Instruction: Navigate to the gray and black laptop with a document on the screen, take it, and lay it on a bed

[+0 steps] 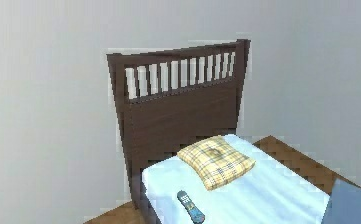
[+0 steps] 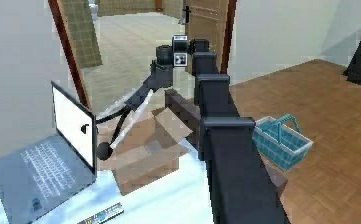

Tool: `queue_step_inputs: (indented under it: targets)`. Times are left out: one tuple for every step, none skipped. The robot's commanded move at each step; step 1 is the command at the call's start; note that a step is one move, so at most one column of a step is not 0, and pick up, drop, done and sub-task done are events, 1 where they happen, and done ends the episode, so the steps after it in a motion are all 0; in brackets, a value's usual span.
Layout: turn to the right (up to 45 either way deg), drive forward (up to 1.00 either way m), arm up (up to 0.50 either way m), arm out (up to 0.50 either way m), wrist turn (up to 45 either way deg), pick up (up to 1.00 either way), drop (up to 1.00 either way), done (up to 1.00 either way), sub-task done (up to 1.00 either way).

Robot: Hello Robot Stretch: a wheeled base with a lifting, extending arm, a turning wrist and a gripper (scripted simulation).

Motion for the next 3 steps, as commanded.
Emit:
queue_step_inputs:
  targets:
    - [0.0,0.00,0.00,0.00,39.0,0.00,0.00,0.00,0.00]
    - [0.0,0.00,-0.32,0.00,0.0,0.00,0.00,0.00,0.00]
    - [0.0,0.00,-0.32,0.00,0.0,0.00,0.00,0.00,0.00]
